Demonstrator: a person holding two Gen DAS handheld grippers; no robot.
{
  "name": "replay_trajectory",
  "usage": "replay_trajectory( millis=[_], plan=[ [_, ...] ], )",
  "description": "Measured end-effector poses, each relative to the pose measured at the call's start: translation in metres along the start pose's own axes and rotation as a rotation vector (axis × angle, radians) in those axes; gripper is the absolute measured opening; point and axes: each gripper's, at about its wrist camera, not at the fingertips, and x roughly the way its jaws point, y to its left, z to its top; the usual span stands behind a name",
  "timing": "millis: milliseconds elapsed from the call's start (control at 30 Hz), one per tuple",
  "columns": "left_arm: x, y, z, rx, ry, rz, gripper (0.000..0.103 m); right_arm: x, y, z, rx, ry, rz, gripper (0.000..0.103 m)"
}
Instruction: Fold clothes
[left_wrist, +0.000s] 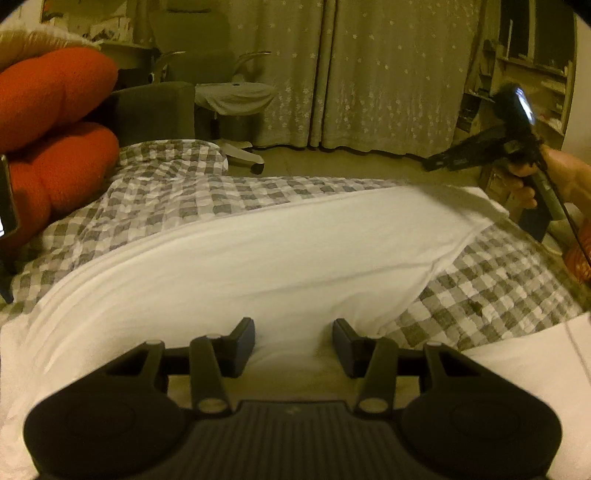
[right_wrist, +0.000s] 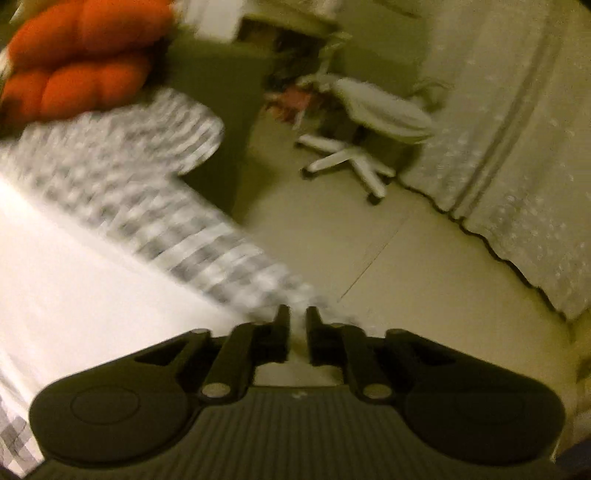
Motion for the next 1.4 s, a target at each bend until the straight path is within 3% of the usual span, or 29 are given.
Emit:
replay_trajectory(
  millis=[133,200,467,500,567,633,767,900,1033,1067,1133,1167,1200,1300,1400],
  plan=[
    [-0.004,0.004,0.003,-0.024,-0.008,-0.015,0.048,-0.007,-0.039,-0.015,0.063,0.048,-0.021,0.024],
    [-0.005,0.005,0.004,-0.031,-0.011,-0.018,0.048,-0.008,-0.048,-0.025,0.074,0.067,-0.023,0.042],
    [0.003,0.003,0.002,-0.022,0.006,-0.001,0.048,-0.011,-0.066,-0.055,0.107,0.106,0.041,0.042],
    [0.003,0.003,0.002,-0.018,0.005,0.001,0.048,-0.01,-0.065,-0.056,0.112,0.103,0.054,0.032],
    [0.003,0.0,0.001,0.005,0.006,0.012,0.043,-0.009,-0.061,-0.056,0.103,0.097,0.069,0.0],
    [0.003,-0.003,0.0,0.033,0.004,0.034,0.036,-0.008,-0.051,-0.053,0.035,0.09,0.027,0.0],
    [0.003,-0.003,-0.001,0.04,0.003,0.04,0.036,-0.004,-0.054,-0.046,0.024,0.056,-0.08,0.0],
    [0.003,-0.003,-0.001,0.042,0.002,0.041,0.036,0.013,-0.055,-0.053,0.016,0.096,-0.105,0.0],
    [0.003,-0.003,-0.001,0.037,0.0,0.039,0.036,0.017,-0.058,-0.055,0.063,0.077,-0.113,0.001],
    [0.003,-0.003,-0.001,0.037,-0.001,0.038,0.036,0.012,-0.061,-0.055,0.066,0.064,-0.098,0.004],
    [0.003,-0.002,-0.002,0.035,-0.002,0.036,0.036,-0.001,-0.074,-0.057,0.113,0.035,-0.086,0.026],
    [0.003,-0.001,-0.002,0.033,-0.003,0.034,0.036,-0.008,-0.084,-0.059,0.163,0.016,-0.097,0.049],
    [0.003,-0.001,-0.001,0.031,-0.003,0.033,0.036,-0.014,-0.094,-0.061,0.213,-0.002,-0.108,0.054],
    [0.004,0.0,-0.001,0.028,-0.003,0.031,0.036,-0.02,-0.123,-0.076,0.366,0.019,-0.122,0.054],
    [0.005,-0.002,-0.001,0.035,-0.005,0.037,0.036,-0.016,-0.129,-0.091,0.413,0.074,-0.121,0.054]
  ],
)
